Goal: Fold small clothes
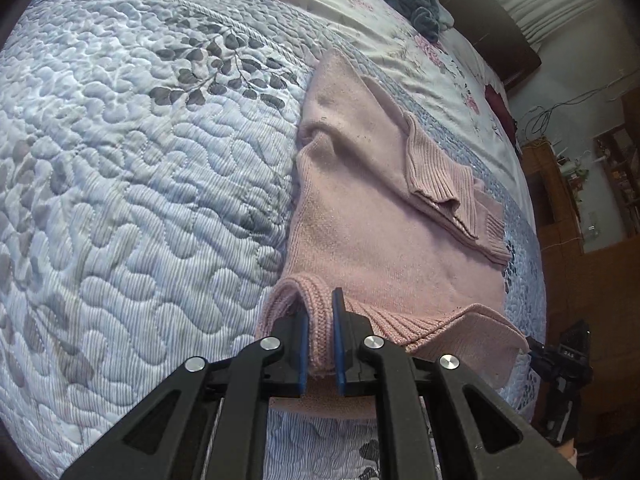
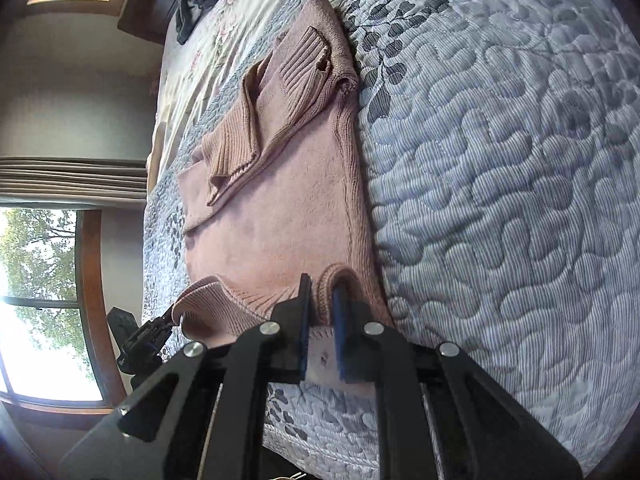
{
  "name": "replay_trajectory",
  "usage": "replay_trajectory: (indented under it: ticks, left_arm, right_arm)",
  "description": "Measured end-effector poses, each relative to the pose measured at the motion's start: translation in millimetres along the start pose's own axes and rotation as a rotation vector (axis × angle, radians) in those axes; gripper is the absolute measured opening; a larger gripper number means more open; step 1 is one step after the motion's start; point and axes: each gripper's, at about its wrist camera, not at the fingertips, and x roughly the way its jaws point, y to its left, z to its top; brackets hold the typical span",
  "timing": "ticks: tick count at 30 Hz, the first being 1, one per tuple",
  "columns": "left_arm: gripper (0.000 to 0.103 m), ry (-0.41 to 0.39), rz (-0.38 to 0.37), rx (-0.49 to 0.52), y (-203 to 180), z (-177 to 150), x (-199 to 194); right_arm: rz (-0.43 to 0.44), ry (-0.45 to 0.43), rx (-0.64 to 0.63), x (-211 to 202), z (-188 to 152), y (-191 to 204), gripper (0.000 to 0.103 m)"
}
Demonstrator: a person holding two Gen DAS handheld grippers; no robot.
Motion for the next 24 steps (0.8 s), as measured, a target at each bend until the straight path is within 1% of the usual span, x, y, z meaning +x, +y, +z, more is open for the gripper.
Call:
replay_trajectory:
  ticks: [3, 5, 7, 10, 11, 12, 13, 16, 18, 21, 23, 24]
  left_arm:
    - [0.011, 0.021, 0.004, -0.011, 3.5, 8.4, 12.3]
    - [0.014, 0.038, -0.001, -0.033, 8.4, 12.6, 18.8]
    - [0.015, 0.051, -0.033, -0.069, 15.4, 16.1, 20.7]
    - [0.017, 0.064, -0.114, -0.121, 26.0, 17.9, 16.4]
    - [0.020, 0.065, -0.128, -0.124, 28.1, 17.7, 13.3]
    - [0.022, 0.062, -0.132, -0.121, 29.4, 17.8, 9.4]
    - [0.028, 0.051, -0.131, -0.115, 30.8, 17.9, 3.6]
    - [0.030, -0.001, -0.128, -0.100, 36.6, 19.4, -16.1]
    - [0.030, -0.040, -0.104, -0.057, 35.4, 19.7, -27.0]
    - [0.031, -0.060, -0.027, 0.075, 20.5, 21.5, -30.6]
    - [0.039, -0.060, 0.025, 0.171, 8.2, 22.1, -26.2]
    - [0.040, -0.057, 0.048, 0.215, 0.3, 21.9, -21.1]
  right_arm:
    - [-0.011, 0.017, 0.006, 12.4, 12.5, -1.6, 0.009]
    - [-0.016, 0.029, 0.011, 20.0, 19.7, -2.7, 0.011]
    - [-0.018, 0.038, 0.020, 24.7, 25.2, -4.3, 0.014]
    - [-0.013, 0.026, 0.025, 21.0, 31.7, -6.0, 0.022]
    - [-0.018, 0.016, 0.018, 15.5, 33.3, -7.5, 0.031]
    - [-0.023, -0.001, 0.008, 9.5, 33.4, -8.2, 0.036]
    - [-0.033, -0.019, -0.001, 3.5, 33.0, -8.8, 0.040]
    - [-0.049, -0.041, -0.035, -12.2, 28.7, -10.9, 0.040]
    - [-0.065, -0.050, -0.068, -18.9, 22.2, -7.8, 0.040]
    - [-0.085, -0.059, -0.127, -25.0, 12.5, 0.6, 0.040]
    - [-0.085, -0.060, -0.154, -24.0, 7.7, 8.1, 0.040]
    - [-0.085, -0.060, -0.167, -22.8, 5.7, 11.9, 0.041]
